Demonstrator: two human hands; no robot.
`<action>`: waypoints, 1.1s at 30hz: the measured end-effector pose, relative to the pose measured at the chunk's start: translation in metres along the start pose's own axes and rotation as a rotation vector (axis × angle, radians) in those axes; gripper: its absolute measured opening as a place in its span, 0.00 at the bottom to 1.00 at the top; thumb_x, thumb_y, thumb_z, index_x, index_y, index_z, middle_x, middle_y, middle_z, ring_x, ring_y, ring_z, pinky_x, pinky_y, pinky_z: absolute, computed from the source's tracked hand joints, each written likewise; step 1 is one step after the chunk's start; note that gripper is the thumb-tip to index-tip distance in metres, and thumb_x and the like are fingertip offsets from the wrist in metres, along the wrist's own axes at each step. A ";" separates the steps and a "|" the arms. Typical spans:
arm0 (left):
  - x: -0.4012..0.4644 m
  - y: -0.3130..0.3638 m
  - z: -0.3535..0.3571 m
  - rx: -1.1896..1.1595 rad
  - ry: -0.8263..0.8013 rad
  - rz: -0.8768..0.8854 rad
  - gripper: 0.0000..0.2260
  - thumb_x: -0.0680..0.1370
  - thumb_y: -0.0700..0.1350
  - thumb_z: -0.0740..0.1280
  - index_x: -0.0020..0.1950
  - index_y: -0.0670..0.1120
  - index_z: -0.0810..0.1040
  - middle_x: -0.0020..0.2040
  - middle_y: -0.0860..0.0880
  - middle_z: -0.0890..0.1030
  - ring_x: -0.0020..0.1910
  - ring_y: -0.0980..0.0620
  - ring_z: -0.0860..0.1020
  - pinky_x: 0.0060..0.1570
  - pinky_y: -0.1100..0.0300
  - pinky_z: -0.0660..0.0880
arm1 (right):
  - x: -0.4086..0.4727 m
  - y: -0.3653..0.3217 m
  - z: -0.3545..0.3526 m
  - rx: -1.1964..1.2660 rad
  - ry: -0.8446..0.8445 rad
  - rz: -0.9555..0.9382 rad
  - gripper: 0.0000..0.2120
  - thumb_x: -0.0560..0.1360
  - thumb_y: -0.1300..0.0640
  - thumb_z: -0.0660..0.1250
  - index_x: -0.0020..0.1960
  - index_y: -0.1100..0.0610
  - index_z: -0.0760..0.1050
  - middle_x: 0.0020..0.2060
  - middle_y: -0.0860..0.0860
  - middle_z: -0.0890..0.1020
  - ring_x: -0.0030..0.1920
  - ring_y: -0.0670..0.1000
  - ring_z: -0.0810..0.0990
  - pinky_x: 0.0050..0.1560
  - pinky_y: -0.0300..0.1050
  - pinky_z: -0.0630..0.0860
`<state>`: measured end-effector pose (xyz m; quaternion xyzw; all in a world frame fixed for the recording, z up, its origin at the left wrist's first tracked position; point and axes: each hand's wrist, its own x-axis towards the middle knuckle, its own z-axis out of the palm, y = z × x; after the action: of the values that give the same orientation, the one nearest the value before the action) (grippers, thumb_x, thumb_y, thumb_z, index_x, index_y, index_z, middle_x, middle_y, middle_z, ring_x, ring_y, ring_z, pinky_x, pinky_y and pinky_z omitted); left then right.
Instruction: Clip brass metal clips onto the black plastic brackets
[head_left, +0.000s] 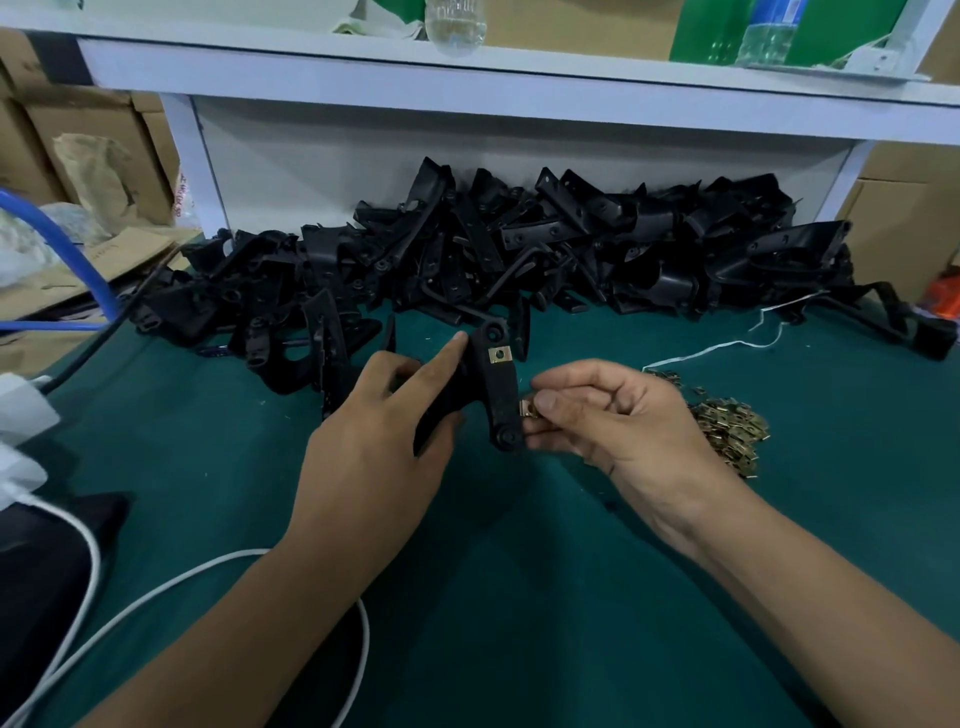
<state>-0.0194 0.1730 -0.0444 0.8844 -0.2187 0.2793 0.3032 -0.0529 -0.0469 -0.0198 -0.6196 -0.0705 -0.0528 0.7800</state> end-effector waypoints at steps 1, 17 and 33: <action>0.001 0.000 0.000 0.007 0.001 0.015 0.28 0.79 0.50 0.69 0.79 0.61 0.66 0.57 0.57 0.72 0.44 0.56 0.75 0.37 0.53 0.80 | 0.000 0.000 0.001 -0.015 0.009 -0.022 0.12 0.72 0.65 0.75 0.54 0.67 0.82 0.47 0.67 0.86 0.44 0.58 0.87 0.46 0.47 0.84; 0.000 -0.002 0.002 -0.034 -0.035 0.059 0.29 0.79 0.48 0.71 0.79 0.61 0.67 0.57 0.60 0.72 0.44 0.57 0.76 0.37 0.59 0.78 | -0.002 0.001 0.006 -0.110 0.052 -0.116 0.08 0.73 0.68 0.75 0.51 0.66 0.83 0.44 0.64 0.87 0.41 0.57 0.87 0.43 0.44 0.83; 0.008 0.002 0.002 -0.095 0.024 0.086 0.30 0.77 0.47 0.74 0.78 0.58 0.70 0.55 0.59 0.72 0.46 0.58 0.74 0.42 0.55 0.79 | -0.014 -0.015 0.015 -0.202 0.067 -0.003 0.09 0.75 0.60 0.76 0.55 0.59 0.85 0.47 0.58 0.88 0.44 0.52 0.87 0.47 0.43 0.83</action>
<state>-0.0140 0.1683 -0.0393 0.8553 -0.2661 0.2920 0.3353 -0.0704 -0.0360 -0.0044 -0.6927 -0.0397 -0.0815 0.7155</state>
